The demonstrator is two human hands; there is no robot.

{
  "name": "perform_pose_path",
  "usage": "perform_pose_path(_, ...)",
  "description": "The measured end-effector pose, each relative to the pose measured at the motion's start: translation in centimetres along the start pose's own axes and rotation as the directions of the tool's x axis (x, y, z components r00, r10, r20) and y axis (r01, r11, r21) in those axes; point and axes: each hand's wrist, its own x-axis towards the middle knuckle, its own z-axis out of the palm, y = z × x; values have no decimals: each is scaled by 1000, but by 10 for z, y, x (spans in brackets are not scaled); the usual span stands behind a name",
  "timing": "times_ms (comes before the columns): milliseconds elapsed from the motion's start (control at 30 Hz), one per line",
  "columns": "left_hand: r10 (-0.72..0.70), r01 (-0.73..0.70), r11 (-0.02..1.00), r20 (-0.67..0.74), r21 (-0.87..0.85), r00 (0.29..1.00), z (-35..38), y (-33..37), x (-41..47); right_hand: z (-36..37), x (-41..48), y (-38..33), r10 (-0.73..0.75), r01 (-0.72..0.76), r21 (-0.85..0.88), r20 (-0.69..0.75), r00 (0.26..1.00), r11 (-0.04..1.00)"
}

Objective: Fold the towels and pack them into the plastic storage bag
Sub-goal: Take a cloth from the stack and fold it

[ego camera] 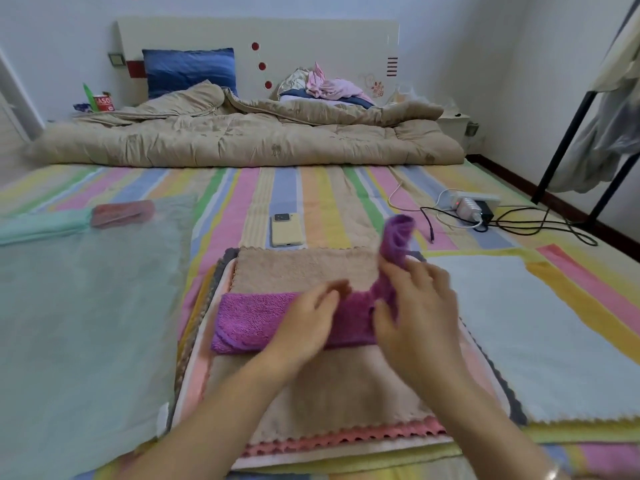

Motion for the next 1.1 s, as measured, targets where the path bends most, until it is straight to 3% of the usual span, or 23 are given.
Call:
perform_pose_path(33, -151, 140, 971, -46, -196, 987, -13, 4, 0, 7, 0, -16, -95, 95, -11, 7, 995, 995)
perform_pose_path(100, -401, 361, 833, -8, -420, 916, -48, 9, -1, 27, -7, -44, -244, 246, 1, 120, 962, 969)
perform_pose_path(200, -522, 476, 733, 46, -486, 852, -102, 1, -2, 53, -26, -67, -413, 418, 68, 360, 837, 906)
perform_pose_path(267, -543, 505, 744, 43, -437, 839, -119, -5, 0, 59, -32, -68, -462, 423, 193, 463, 756, 885)
perform_pose_path(300, -543, 511, 762, 38, -397, 839, -121, -6, -1, 58, -32, -67, -461, 391, 244, 469, 754, 888)
perform_pose_path(400, -469, 448, 869, -59, -211, 881, -114, -12, 2, 48, -24, -57, -354, 253, 299, 357, 865, 920)
perform_pose_path(467, -421, 413, 907, -151, -82, 894, -109, -16, 3, 44, -18, -45, -288, 219, 239, 308, 907, 946)
perform_pose_path(567, -389, 388, 920, -220, -52, 895, -112, -16, 3, 44, -14, -29, -254, 226, 121, 330, 909, 967)
perform_pose_path(700, -353, 349, 935, -265, -62, 898, -124, -17, 1, 52, -15, -22, -235, 216, 95, 304, 923, 972)
perform_pose_path(800, -319, 344, 938, -302, 34, 898, -130, -22, 3, 59, -16, -27, -204, 175, 114, 334, 920, 978)
perform_pose_path(900, -224, 318, 918, -353, 236, 909, -134, -24, 5, 59, -17, -33, -107, 33, 179, 421, 901, 983)
perform_pose_path(1000, -74, 276, 773, -351, 571, 933, -130, -23, 1, 59, -19, -34, -92, 22, 143, 505, 858, 989)
perform_pose_path(1100, 209, 199, 388, -296, 900, 932, -114, -15, -9, 59, -24, -33, -110, 88, 67, 557, 823, 994)
